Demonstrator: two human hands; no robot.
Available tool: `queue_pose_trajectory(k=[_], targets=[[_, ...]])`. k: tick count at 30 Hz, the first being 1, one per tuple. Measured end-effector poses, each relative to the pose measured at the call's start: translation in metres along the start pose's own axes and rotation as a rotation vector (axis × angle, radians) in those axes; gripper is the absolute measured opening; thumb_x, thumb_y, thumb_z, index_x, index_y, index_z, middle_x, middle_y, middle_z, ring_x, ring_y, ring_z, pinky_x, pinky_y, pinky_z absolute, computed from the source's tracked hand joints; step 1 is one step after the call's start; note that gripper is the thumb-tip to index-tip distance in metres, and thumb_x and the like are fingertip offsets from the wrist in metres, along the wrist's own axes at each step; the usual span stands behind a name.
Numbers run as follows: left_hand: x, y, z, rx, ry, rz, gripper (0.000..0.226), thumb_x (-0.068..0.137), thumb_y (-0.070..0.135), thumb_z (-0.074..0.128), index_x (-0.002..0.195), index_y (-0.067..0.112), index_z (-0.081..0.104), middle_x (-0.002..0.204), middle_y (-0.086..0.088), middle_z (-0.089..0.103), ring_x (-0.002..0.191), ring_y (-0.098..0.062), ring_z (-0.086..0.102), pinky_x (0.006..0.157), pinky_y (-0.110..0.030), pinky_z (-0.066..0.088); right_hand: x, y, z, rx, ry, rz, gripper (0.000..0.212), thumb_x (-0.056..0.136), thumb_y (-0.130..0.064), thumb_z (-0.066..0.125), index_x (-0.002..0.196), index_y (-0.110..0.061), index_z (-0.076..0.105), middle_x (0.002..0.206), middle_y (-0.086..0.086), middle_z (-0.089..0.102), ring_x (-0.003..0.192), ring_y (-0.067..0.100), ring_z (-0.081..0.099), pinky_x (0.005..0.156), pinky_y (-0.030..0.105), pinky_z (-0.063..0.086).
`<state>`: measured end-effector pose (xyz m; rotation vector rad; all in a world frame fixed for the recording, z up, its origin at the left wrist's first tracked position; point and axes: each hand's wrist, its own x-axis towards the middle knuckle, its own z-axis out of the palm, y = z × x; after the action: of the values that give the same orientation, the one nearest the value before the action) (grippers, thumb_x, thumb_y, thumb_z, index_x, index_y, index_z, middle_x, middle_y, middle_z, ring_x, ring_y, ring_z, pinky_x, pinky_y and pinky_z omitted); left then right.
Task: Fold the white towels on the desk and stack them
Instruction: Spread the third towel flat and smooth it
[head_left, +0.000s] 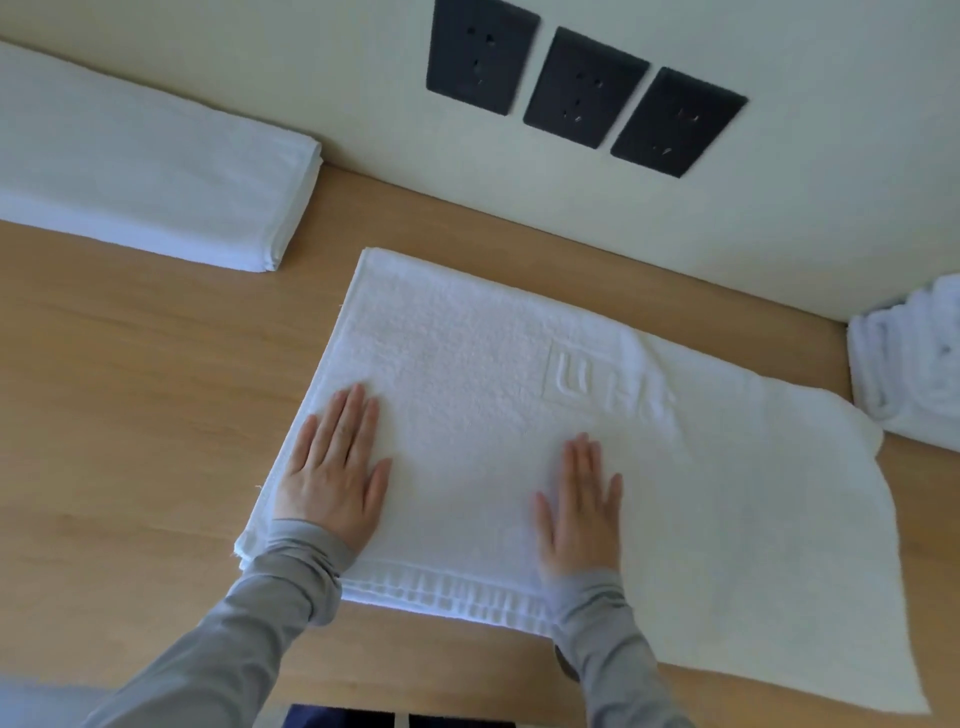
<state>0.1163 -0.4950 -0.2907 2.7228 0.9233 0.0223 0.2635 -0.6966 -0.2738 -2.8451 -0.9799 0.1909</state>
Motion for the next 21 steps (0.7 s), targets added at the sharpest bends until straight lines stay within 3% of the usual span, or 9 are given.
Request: queue_pose_trajectory(k=[2,3,9,12,13,16,19,21], targets=[[0.000,0.000,0.001,-0.003,0.008,-0.002,0.064,0.091,0.040,0.021,0.144,0.004,0.028,0.152,-0.011,0.025,0.141,-0.024,0.023,0.115,-0.040,0.012,-0.006,-0.023,0.011,-0.051,-0.052,-0.212,0.060,0.092,-0.038,0.028,0.141,-0.004,0.035,0.150,0.009,0.030,0.140,0.024,0.025,0.110,0.047,0.015],[0.000,0.000,0.001,-0.003,0.009,-0.002,0.064,0.091,0.040,0.021,0.145,0.004,0.028,0.152,-0.011,0.025,0.141,-0.024,0.023,0.116,-0.040,0.012,-0.009,-0.021,0.013,-0.055,-0.070,-0.234,0.058,0.093,-0.038,0.029,0.142,-0.006,0.034,0.151,0.006,0.029,0.141,0.020,0.023,0.110,0.047,0.016],[0.000,0.000,0.003,0.000,0.025,0.016,0.065,0.094,0.042,0.019,0.145,0.004,0.028,0.152,-0.013,0.027,0.141,-0.024,0.024,0.116,-0.040,0.011,-0.050,0.094,0.001,-0.138,-0.060,0.060,0.061,0.091,-0.038,0.023,0.144,-0.009,0.024,0.153,0.006,0.024,0.143,0.014,0.010,0.113,0.048,0.014],[-0.002,0.000,0.001,-0.002,0.024,0.042,0.071,0.095,0.051,0.012,0.144,0.002,0.030,0.151,-0.014,0.028,0.140,-0.025,0.024,0.116,-0.040,0.010,-0.066,0.145,-0.015,-0.165,-0.155,0.138,0.072,0.092,-0.055,0.001,0.144,-0.008,0.016,0.154,0.006,0.014,0.144,0.021,0.011,0.116,0.045,0.013],[-0.005,0.000,0.000,0.010,0.012,0.109,0.072,0.095,0.053,0.014,0.144,0.002,0.030,0.151,-0.013,0.029,0.140,-0.025,0.023,0.116,-0.041,0.011,-0.070,0.155,-0.020,-0.169,-0.183,0.096,0.077,0.091,-0.058,-0.003,0.144,-0.006,0.016,0.153,0.007,0.013,0.144,0.020,0.007,0.117,0.042,0.009],[-0.019,-0.006,0.000,0.097,-0.065,0.464,0.071,0.094,0.057,0.021,0.147,0.010,0.025,0.152,-0.012,0.029,0.142,-0.025,0.021,0.115,-0.047,0.016,-0.081,0.165,-0.033,-0.206,-0.238,-0.088,0.078,0.093,-0.059,0.010,0.143,-0.001,0.026,0.152,0.010,0.021,0.144,0.014,-0.002,0.113,0.038,0.007],[-0.028,-0.015,-0.005,0.179,-0.157,0.636,0.080,0.088,0.063,0.031,0.148,0.012,0.020,0.153,-0.012,0.026,0.142,-0.027,0.020,0.114,-0.048,0.016,-0.091,0.170,-0.035,-0.241,-0.259,-0.238,0.079,0.091,-0.063,0.014,0.148,-0.008,0.007,0.158,0.002,-0.006,0.145,0.017,-0.005,0.112,0.043,0.009],[-0.032,-0.020,-0.009,0.221,-0.194,0.667,0.084,0.085,0.066,0.034,0.147,0.010,0.022,0.153,-0.012,0.025,0.143,-0.028,0.018,0.115,-0.047,0.015,-0.090,0.166,-0.034,-0.249,-0.238,-0.308,0.075,0.092,-0.062,0.014,0.148,-0.012,0.007,0.157,0.001,-0.010,0.145,0.020,-0.002,0.111,0.045,0.013]])
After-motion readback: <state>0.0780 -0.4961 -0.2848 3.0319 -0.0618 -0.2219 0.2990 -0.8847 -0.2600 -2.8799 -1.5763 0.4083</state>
